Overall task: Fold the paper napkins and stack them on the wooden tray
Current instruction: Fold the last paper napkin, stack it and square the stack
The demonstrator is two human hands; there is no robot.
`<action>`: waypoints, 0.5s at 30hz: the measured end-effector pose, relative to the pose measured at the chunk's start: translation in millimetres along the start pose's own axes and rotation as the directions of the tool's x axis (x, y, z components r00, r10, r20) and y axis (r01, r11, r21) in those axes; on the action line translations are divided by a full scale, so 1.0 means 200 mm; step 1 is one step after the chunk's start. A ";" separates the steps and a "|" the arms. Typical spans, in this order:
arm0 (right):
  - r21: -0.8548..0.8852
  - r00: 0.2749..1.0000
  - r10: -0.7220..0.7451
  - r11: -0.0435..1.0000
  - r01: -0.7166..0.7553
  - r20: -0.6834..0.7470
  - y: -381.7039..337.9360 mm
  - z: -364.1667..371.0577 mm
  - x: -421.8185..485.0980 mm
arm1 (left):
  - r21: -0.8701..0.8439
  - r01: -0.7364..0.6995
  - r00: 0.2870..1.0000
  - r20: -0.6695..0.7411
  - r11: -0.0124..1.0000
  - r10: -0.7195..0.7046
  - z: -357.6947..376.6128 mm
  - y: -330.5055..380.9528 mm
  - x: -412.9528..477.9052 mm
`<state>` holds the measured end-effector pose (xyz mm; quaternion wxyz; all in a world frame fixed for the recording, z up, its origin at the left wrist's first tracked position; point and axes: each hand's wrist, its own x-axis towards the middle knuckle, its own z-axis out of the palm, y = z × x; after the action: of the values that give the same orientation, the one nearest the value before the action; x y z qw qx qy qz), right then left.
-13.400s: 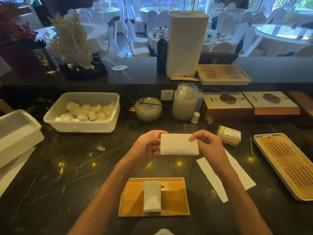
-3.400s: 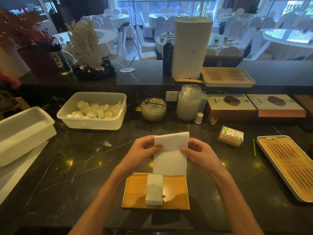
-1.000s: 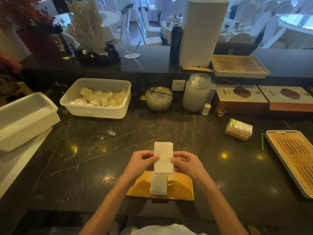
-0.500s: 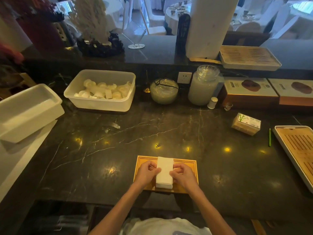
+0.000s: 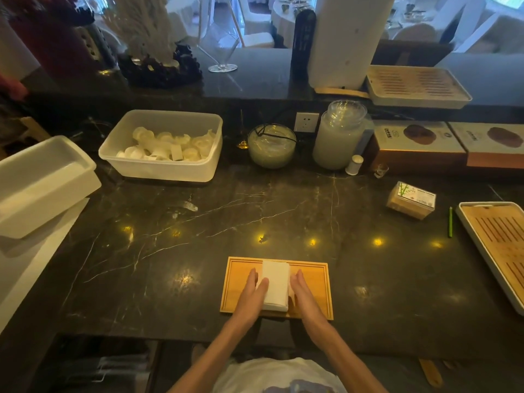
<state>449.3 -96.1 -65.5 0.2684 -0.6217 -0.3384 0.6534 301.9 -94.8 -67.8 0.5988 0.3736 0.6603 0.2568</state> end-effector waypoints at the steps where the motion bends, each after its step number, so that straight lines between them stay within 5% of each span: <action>1: 0.033 1.000 0.007 0.999 -0.008 0.016 0.01 0.01 0.01 | -0.005 0.001 1.000 0.011 1.000 -0.001 0.02 0.00 -0.01; 6: 0.191 0.997 0.013 0.981 -0.027 0.074 0.03 0.08 0.03 | -0.012 -0.020 0.996 0.083 1.000 0.020 0.07 0.02 -0.03; 15: 0.144 0.997 0.006 0.989 -0.018 0.082 -0.02 0.11 0.01 | 0.006 -0.001 0.985 0.173 1.000 0.000 0.05 0.04 -0.04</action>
<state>427.9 -94.6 -64.5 0.2949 -0.5755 -0.2970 0.7026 313.8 -97.6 -58.0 0.6526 0.3965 0.6065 0.2216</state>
